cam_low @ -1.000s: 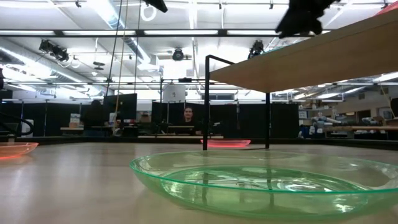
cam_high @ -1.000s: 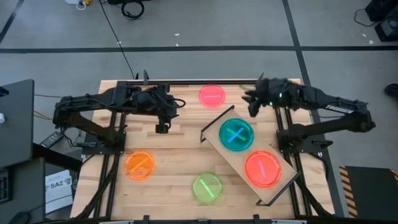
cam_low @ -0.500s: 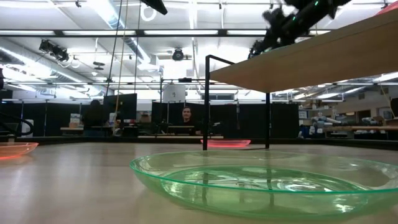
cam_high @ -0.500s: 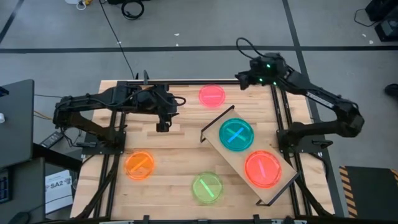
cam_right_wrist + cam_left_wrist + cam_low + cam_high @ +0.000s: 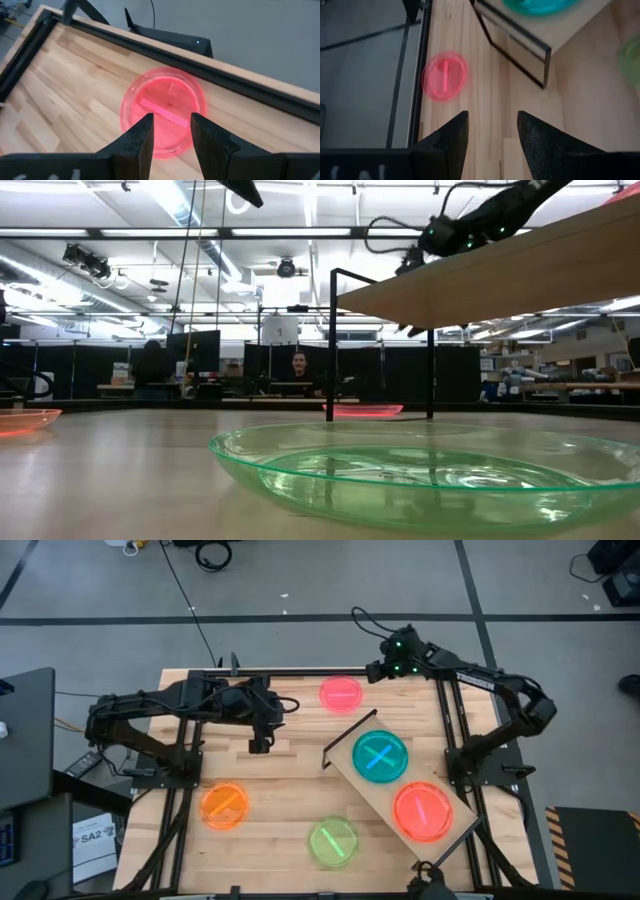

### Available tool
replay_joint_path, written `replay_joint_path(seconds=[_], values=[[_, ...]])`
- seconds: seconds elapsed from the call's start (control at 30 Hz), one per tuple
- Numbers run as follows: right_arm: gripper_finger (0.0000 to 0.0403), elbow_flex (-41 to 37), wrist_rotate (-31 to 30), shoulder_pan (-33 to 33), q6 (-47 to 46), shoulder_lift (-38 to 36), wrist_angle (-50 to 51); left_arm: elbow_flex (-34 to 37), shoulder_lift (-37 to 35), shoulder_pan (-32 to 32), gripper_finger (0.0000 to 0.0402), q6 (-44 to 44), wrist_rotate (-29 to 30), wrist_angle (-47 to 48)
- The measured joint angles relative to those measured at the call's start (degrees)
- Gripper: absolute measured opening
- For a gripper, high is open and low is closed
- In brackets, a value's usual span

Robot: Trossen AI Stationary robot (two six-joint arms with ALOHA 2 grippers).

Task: Place and stack plates onto a shelf
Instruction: Stack the pink plate on top of the other pink plate on the shelf

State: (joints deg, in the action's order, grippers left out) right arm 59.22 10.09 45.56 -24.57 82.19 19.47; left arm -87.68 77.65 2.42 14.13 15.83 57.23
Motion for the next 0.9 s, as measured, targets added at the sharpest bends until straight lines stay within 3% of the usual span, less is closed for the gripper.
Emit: replay_joint_path(seconds=[0.23,0.43,0.9], values=[[0.0135,0.02,-5.83,-2.35,-1.43,2.23,-2.96,0.0,-0.15,1.25,0.0176,-0.41,1.31,4.43],[0.0135,0.01,-6.3,-4.11,-1.68,0.34,-3.02,0.0,-0.15,3.87,0.0176,-0.43,1.32,5.7],[0.0135,0.02,-16.34,-11.97,-14.68,-1.33,4.75,0.0,-0.18,7.72,0.0176,0.0,1.29,5.66]])
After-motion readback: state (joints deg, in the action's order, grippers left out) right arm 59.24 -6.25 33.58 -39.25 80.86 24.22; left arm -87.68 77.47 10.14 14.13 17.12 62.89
